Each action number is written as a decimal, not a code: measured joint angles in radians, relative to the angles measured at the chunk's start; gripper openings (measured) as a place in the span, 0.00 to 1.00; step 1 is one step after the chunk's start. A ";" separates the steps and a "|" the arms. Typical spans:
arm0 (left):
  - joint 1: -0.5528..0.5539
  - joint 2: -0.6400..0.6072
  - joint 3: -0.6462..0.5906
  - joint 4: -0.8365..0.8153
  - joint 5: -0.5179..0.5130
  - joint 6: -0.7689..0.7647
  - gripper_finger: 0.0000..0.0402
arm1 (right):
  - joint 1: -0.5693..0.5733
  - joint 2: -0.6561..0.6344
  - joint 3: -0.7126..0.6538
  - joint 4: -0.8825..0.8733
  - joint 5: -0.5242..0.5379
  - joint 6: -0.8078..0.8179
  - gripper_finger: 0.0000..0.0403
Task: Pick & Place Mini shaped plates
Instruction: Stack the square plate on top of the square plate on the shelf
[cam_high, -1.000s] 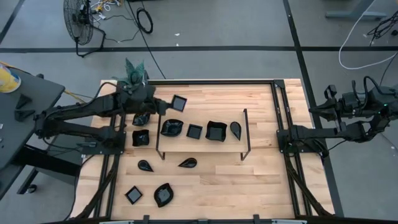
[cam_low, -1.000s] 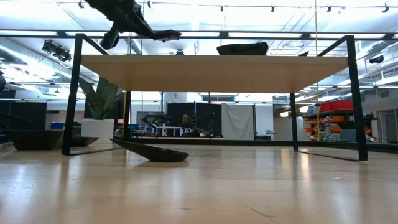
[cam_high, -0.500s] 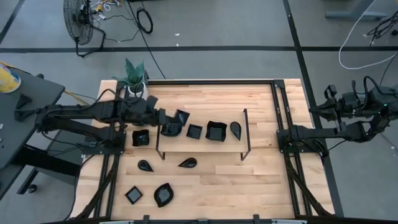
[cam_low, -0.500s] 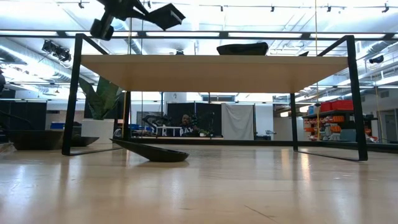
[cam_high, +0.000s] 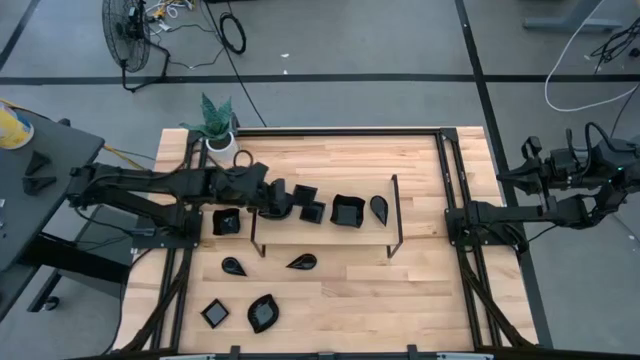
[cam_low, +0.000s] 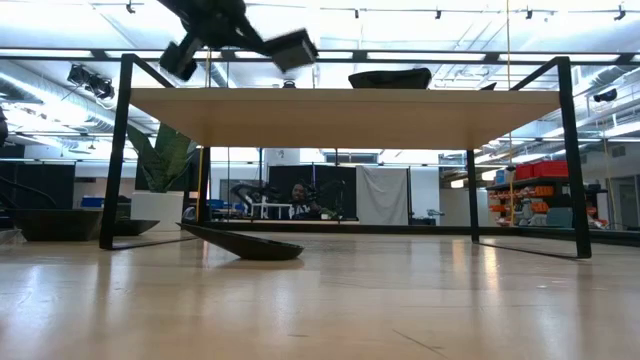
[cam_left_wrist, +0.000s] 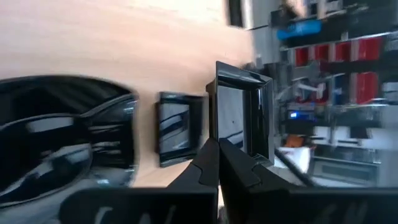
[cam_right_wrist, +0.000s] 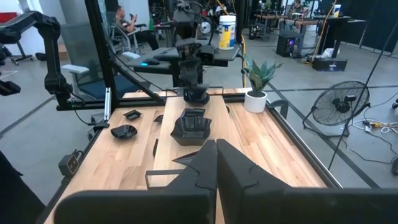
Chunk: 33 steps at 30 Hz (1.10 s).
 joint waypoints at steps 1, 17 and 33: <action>-0.004 0.013 -0.001 0.003 -0.001 0.000 0.00 | 0.000 0.000 0.000 0.000 0.000 0.000 0.02; -0.015 0.059 0.000 0.008 -0.008 -0.002 0.01 | 0.000 0.000 0.000 0.000 0.000 0.000 0.02; -0.028 0.061 0.000 0.032 0.011 -0.003 0.01 | 0.000 0.000 0.000 0.000 0.000 0.000 0.02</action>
